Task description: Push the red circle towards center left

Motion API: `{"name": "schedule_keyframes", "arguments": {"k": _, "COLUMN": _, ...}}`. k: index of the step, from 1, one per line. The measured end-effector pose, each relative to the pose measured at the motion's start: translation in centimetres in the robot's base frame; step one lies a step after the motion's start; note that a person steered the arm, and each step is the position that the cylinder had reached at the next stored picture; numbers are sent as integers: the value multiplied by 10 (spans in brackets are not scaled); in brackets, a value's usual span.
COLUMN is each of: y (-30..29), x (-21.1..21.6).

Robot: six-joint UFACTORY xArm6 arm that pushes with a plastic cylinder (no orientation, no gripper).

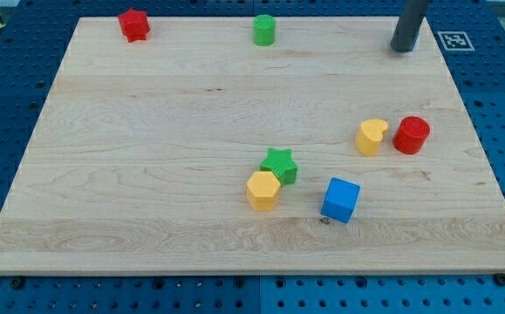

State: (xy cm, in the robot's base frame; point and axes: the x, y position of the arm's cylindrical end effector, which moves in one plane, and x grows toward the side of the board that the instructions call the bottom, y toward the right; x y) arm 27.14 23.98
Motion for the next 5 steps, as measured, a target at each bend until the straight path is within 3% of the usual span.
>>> {"name": "schedule_keyframes", "arguments": {"k": 1, "y": 28, "x": 0}}
{"name": "schedule_keyframes", "arguments": {"k": 4, "y": 36, "x": -5}}
{"name": "schedule_keyframes", "arguments": {"k": 5, "y": 32, "x": 24}}
